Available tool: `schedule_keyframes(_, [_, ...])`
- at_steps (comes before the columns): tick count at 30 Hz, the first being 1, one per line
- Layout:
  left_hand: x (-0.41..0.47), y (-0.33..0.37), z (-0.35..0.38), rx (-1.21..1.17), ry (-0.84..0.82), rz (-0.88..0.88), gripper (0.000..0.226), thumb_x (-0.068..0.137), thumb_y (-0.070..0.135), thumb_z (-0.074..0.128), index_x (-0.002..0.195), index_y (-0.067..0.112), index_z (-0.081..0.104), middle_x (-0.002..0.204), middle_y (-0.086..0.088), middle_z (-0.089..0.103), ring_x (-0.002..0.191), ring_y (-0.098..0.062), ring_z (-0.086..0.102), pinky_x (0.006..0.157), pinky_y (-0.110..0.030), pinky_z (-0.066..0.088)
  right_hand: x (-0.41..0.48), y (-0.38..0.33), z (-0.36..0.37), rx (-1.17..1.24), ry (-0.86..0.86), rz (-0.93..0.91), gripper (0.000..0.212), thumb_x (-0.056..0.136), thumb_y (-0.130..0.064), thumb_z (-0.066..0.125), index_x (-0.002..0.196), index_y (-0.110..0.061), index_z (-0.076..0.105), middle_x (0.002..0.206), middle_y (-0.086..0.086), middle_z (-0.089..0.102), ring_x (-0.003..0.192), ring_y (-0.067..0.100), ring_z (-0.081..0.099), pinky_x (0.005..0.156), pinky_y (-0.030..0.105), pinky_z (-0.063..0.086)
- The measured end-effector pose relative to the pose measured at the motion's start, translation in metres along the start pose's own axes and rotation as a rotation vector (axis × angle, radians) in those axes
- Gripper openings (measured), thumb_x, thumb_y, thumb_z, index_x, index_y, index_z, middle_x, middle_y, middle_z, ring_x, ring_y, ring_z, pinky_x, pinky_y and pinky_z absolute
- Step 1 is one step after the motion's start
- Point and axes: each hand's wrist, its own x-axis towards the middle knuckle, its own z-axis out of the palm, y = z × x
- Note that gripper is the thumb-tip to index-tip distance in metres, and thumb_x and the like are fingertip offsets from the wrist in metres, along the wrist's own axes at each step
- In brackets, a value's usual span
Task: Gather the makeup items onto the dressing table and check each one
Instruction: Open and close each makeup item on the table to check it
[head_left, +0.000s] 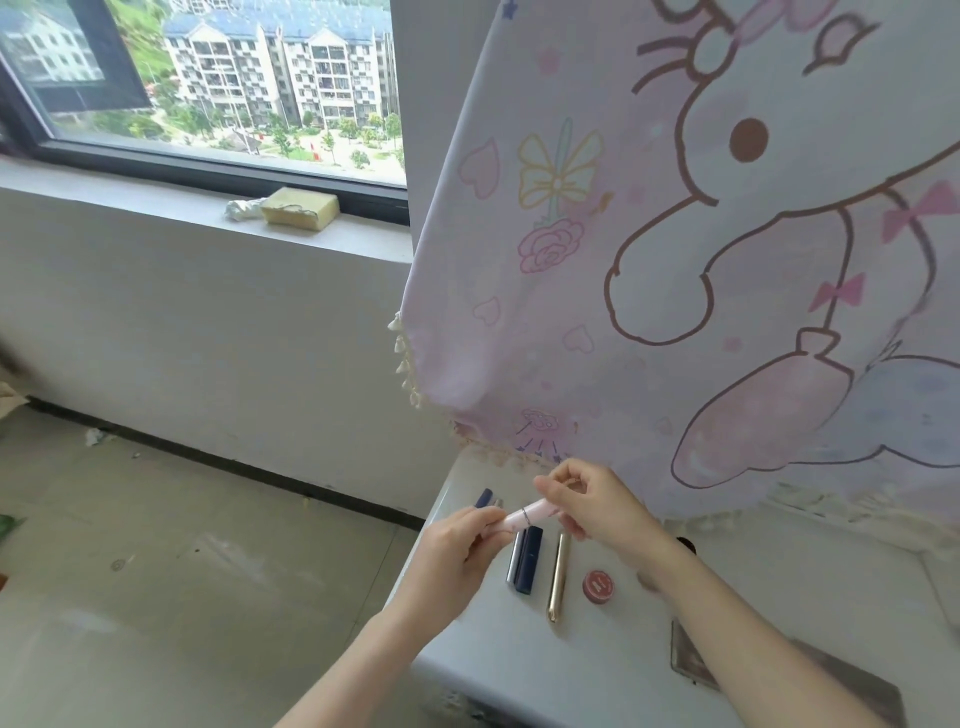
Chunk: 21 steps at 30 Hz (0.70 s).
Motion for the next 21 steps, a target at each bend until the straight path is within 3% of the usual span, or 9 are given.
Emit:
schedule_keyframes(3, [-0.004,-0.002,-0.004,0.026,-0.013,0.038,0.022,0.084,0.040,0.046,0.090,0.022,0.058,0.064,-0.003,0.052,0.061,-0.011,0.041,0.055,-0.020,0.036,-0.005,0.002,0.003,-0.089,-0.011,0.021,0.036,0.092,-0.035,0.050,0.067,-0.008,0.051,0.046,0.001,0.046,0.037,0.010,0.039,0.043,0.017,0.033])
schedule_keyframes(7, [-0.007,0.003,-0.010,0.036,-0.030,0.033,0.037,0.083,0.039,0.047,0.092,0.009,0.065,0.067,0.008,0.049,0.063,-0.010,0.042,0.057,-0.021,0.038,-0.011,-0.001,0.006,-0.003,-0.024,-0.026,0.027,0.091,-0.019,0.056,0.069,-0.004,0.055,0.045,-0.001,0.050,0.035,0.006,0.042,0.041,0.015,0.035])
schedule_keyframes(13, [-0.007,0.001,-0.025,0.036,-0.017,-0.016,0.022,0.081,0.026,0.053,0.089,0.010,0.066,0.059,0.020,0.047,0.061,0.002,0.043,0.057,-0.007,0.032,-0.011,-0.011,0.011,0.058,-0.053,-0.069,0.010,0.086,-0.007,0.060,0.076,-0.009,0.060,0.059,0.003,0.058,0.049,0.009,0.051,0.051,0.014,0.044])
schedule_keyframes(16, [-0.011,0.001,-0.029,0.035,-0.012,-0.022,0.021,0.082,0.024,0.053,0.087,0.009,0.066,0.058,0.018,0.045,0.059,0.001,0.042,0.055,-0.006,0.031,-0.009,-0.011,0.017,0.051,-0.101,-0.018,0.010,0.088,-0.015,0.059,0.078,-0.014,0.059,0.065,0.005,0.062,0.051,0.008,0.055,0.052,0.015,0.045])
schedule_keyframes(19, [-0.015,0.002,-0.030,0.058,-0.023,-0.006,0.023,0.084,0.024,0.052,0.088,0.007,0.065,0.063,0.018,0.043,0.061,0.001,0.041,0.056,-0.008,0.031,-0.008,-0.009,0.028,-0.028,-0.137,0.019,0.026,0.092,-0.034,0.052,0.074,-0.015,0.055,0.047,-0.003,0.057,0.039,0.010,0.048,0.043,0.017,0.038])
schedule_keyframes(21, [-0.016,0.002,-0.032,0.060,-0.038,-0.003,0.015,0.088,0.018,0.055,0.090,0.007,0.065,0.063,0.018,0.043,0.062,0.002,0.043,0.057,-0.008,0.032,-0.008,-0.007,0.034,-0.043,-0.102,-0.008,0.032,0.092,-0.031,0.052,0.065,-0.015,0.051,0.034,-0.007,0.047,0.032,0.008,0.037,0.038,0.016,0.029])
